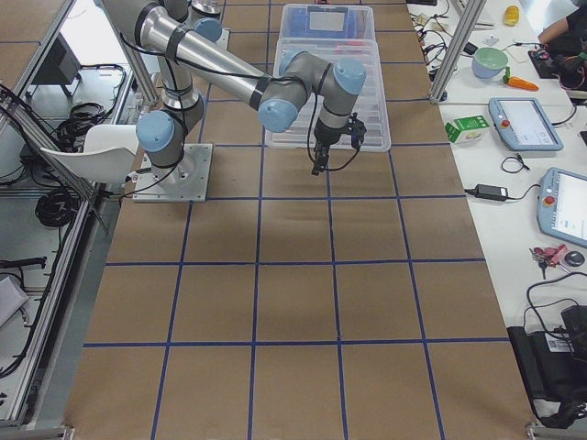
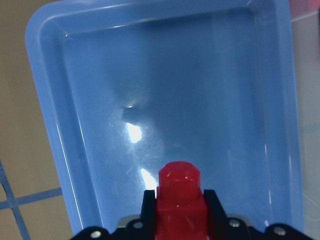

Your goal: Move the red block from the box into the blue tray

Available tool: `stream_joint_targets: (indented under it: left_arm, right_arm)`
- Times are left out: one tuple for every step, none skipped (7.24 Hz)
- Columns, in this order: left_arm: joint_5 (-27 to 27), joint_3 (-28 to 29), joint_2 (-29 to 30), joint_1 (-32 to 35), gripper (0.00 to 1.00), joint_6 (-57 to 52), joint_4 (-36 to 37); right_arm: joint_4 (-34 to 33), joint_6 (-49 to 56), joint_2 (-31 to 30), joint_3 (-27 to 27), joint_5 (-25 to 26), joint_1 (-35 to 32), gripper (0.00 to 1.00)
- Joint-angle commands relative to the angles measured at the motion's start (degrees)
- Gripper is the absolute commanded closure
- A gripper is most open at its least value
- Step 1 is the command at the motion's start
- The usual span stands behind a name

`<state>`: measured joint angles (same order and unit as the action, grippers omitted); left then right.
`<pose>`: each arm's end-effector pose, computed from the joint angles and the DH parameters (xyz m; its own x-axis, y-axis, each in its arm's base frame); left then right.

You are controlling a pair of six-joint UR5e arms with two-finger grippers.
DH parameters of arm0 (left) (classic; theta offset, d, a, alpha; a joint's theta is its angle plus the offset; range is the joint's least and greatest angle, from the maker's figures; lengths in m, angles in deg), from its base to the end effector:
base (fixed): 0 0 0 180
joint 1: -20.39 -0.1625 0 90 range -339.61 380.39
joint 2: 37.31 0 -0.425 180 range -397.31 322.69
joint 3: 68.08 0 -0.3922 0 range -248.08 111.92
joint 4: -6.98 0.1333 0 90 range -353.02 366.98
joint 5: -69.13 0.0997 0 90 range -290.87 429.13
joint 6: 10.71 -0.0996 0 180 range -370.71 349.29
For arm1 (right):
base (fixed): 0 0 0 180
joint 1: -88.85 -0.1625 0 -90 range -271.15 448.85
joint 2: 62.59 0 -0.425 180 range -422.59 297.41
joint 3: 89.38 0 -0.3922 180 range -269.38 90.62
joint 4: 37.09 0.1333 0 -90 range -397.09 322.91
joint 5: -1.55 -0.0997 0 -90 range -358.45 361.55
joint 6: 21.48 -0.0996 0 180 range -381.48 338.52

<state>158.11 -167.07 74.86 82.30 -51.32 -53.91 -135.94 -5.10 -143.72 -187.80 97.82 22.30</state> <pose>0.1596 -0.5859 0.2501 -0.9757 0.2160 0.0368 0.2167 0.9761 0.0156 -0.0963 -0.5295 0.3533 -0.9920 0.1095 0.0623 0.1187 0.9780 0.1713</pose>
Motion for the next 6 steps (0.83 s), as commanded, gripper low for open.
stream_joint_targets:
  left_arm:
    - [0.05, -2.78, 3.40, -0.12, 1.00, 0.09, 6.30]
    - [0.05, -2.78, 4.46, -0.21, 1.00, 0.18, 6.31]
    - [-0.03, -2.26, 5.34, -0.47, 0.80, 0.18, 6.40]
    - [0.05, -1.82, 6.13, -0.48, 0.47, 0.44, 7.62]
    - [0.05, -1.73, 6.05, -0.48, 0.12, 0.53, 8.15]
    - [0.32, -1.73, 5.01, -0.48, 0.08, 0.53, 7.81]
  right_arm:
    - [-0.55, -0.12, 0.44, 0.06, -0.73, -2.52, 0.00]
    - [-1.69, -0.03, 0.62, 0.06, -0.82, -2.61, 0.00]
    - [-2.13, -0.03, 0.71, 0.06, -0.74, -3.49, 0.00]
    - [-2.23, -0.03, 0.71, 0.06, -0.82, -4.71, 0.00]
    - [-2.49, -0.46, 0.71, 0.06, -0.82, -6.12, 0.00]
    - [-2.58, -2.21, 0.97, -0.03, -0.82, -6.91, 0.00]
